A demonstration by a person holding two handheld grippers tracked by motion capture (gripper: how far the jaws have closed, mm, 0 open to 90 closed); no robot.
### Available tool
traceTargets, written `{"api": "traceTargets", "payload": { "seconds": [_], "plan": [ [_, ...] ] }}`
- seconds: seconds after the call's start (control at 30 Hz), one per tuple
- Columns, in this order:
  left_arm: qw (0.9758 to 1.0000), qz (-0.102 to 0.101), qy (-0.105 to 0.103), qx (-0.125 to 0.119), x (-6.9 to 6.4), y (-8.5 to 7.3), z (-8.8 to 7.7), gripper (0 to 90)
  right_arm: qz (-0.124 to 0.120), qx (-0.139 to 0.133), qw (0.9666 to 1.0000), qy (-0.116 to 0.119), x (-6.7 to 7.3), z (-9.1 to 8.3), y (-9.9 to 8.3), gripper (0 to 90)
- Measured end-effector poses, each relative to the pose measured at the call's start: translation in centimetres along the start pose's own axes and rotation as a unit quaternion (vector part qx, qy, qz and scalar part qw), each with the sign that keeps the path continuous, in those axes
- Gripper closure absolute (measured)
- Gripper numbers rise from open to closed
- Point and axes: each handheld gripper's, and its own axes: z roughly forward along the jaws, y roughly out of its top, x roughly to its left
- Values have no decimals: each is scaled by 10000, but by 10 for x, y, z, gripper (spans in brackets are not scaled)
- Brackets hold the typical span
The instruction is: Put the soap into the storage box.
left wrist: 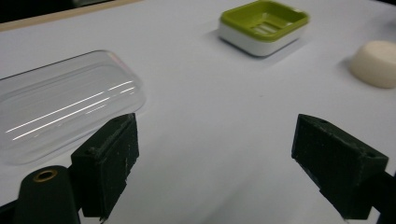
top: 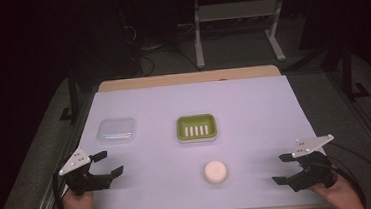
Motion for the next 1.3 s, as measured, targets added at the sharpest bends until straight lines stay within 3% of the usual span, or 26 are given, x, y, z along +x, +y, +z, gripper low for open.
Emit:
{"api": "traceTargets", "payload": {
  "seconds": [0.23,0.3,0.53,0.77,1.3],
  "plan": [
    [9996,58,-279,-45,-1,-1,-1,145,-158,53,9998,92,8,4,10,195],
    [9996,123,-263,24,-1,0,0,145,-201,101,9997,77,9,6,11,187],
    [9998,10,-204,60,0,-1,1,145,-215,135,9995,176,12,11,17,187],
    [9998,78,-169,109,-1,-1,1,145,-272,197,9992,216,16,15,24,193],
    [9998,95,-150,110,-1,-2,1,145,-530,277,9975,387,28,24,41,186]
  ]
}}
